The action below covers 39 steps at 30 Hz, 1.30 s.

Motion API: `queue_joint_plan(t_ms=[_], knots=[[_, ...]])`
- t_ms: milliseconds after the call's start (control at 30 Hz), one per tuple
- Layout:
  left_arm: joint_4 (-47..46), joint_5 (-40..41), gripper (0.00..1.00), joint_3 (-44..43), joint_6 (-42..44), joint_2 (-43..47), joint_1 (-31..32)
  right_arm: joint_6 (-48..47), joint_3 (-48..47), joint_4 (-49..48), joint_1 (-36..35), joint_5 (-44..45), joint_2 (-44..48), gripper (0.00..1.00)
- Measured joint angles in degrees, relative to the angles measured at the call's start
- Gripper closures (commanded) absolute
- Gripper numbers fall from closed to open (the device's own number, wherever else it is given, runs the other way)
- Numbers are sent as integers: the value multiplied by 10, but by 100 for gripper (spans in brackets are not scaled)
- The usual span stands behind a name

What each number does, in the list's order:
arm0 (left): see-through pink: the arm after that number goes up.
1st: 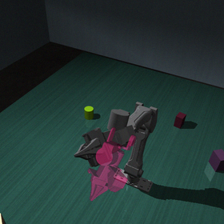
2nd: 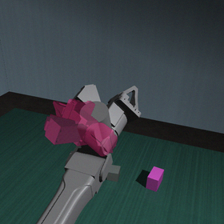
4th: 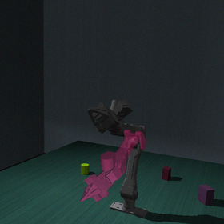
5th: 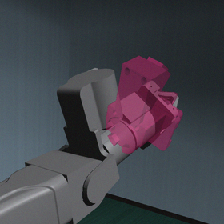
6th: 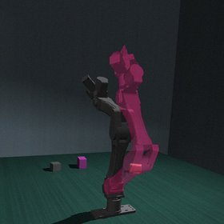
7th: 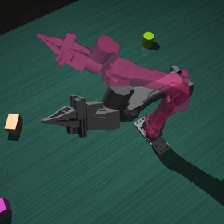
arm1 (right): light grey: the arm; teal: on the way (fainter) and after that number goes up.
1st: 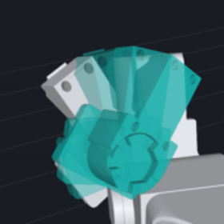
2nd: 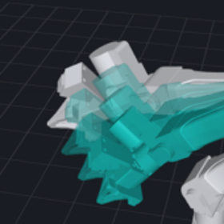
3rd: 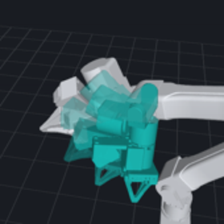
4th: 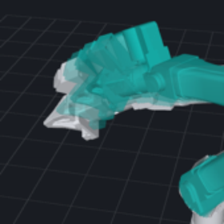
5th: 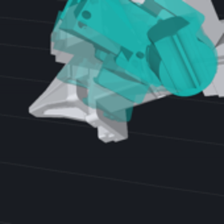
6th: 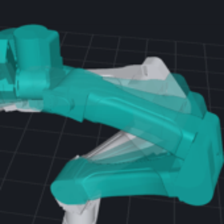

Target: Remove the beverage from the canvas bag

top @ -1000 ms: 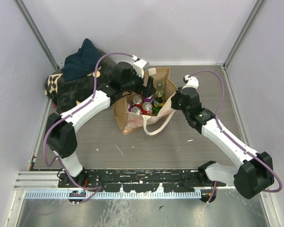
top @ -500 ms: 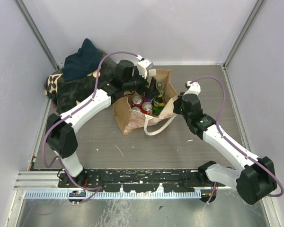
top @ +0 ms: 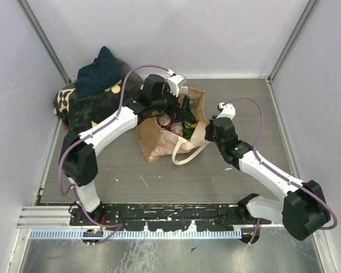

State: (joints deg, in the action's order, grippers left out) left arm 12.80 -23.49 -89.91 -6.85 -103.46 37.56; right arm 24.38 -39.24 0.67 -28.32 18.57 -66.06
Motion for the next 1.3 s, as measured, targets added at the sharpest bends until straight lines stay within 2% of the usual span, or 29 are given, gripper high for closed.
queue_joint_plan(t_ms=[67, 333, 567, 1000, 1300], knots=[[-8, 2, 2, 10, 2, 0, 0, 0, 0, -1, -1, 4, 3, 99], [-47, 27, 19, 27, 22, -4, 1, -10, -6, 31, -2, 23, 43, 99], [-74, 36, 32, 15, 42, -42, 1, -28, -35, 85, -5, 37, 51, 99], [-116, 73, 24, -31, 68, -94, 2, -33, -49, 136, -6, 46, 64, 99], [-121, 102, 26, -46, 85, -114, 3, -33, -52, 144, -6, 47, 66, 99]])
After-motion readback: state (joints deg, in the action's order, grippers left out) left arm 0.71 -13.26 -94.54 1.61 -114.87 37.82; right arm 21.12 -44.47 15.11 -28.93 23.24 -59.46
